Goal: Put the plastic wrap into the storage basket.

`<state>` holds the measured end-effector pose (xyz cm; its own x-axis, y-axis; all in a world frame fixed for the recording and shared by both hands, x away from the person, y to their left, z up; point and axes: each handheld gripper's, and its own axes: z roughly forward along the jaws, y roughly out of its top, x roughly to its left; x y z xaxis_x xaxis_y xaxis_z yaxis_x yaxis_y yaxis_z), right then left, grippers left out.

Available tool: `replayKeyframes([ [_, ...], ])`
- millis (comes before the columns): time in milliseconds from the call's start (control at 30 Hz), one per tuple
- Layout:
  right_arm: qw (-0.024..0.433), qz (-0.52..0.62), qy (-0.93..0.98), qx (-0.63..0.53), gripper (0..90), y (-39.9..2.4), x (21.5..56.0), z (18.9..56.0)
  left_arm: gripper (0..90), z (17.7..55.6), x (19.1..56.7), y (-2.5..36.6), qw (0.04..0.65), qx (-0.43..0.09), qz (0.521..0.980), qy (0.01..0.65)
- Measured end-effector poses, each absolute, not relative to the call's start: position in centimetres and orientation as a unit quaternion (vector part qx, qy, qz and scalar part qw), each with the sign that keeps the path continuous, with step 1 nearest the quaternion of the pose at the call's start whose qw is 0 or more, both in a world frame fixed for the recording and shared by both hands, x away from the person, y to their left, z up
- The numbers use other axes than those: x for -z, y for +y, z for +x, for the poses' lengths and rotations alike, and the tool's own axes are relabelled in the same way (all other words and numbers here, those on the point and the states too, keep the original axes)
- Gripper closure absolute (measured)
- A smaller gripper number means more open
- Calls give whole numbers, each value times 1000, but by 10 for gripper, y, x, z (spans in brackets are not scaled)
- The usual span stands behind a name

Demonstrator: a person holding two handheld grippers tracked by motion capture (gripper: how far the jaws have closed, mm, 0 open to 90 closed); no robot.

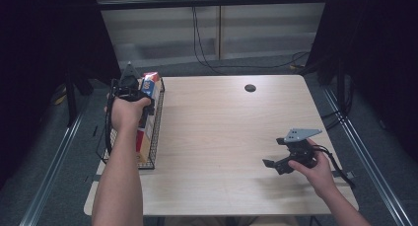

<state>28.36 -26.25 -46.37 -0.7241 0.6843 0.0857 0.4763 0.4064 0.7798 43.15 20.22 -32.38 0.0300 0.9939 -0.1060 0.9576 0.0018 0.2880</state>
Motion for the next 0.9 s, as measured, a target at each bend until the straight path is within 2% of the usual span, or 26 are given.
replayKeyframes([
  [900, 125, 347, 831, -416, 10, -260, 465, 283, 425, 429, 344, 218, 126, -61, 695, 706],
])
